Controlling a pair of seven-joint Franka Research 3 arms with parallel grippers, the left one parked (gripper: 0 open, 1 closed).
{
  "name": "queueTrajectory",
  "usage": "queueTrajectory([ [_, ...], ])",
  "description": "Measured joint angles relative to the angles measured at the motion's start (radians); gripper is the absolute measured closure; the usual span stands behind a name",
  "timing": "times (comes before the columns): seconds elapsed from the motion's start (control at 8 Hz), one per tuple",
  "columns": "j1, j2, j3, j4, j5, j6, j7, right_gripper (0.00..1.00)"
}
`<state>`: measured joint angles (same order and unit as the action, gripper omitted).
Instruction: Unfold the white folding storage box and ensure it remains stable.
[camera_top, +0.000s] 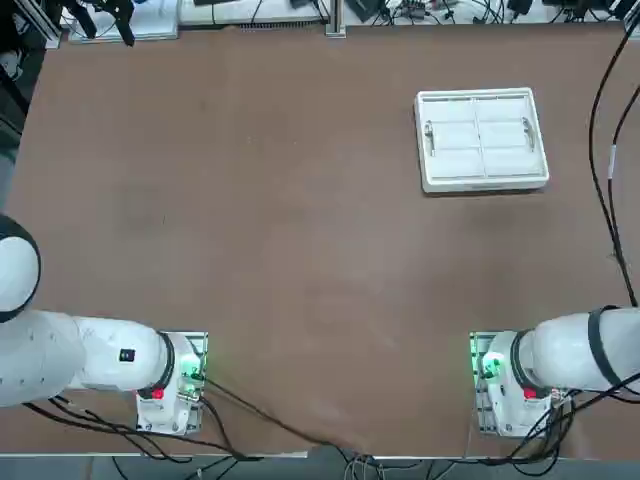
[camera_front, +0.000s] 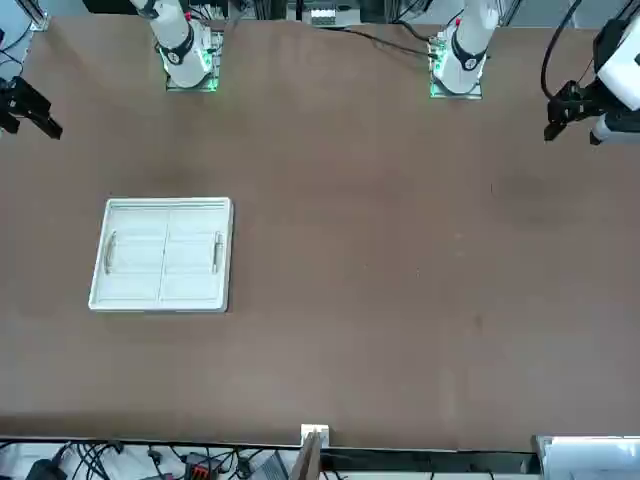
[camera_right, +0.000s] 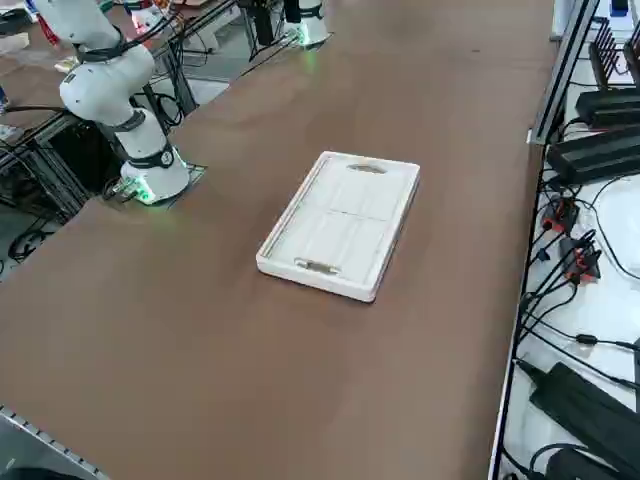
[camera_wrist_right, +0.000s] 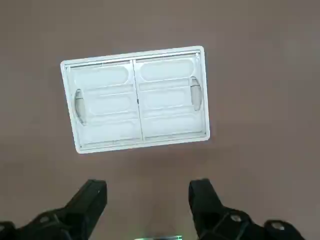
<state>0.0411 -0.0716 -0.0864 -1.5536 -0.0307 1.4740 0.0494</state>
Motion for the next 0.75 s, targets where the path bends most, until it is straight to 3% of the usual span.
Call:
queueTrajectory([
  [0.75, 0.019, 0.009, 0.008, -0.022, -0.001, 0.002, -0.03, 0.0],
])
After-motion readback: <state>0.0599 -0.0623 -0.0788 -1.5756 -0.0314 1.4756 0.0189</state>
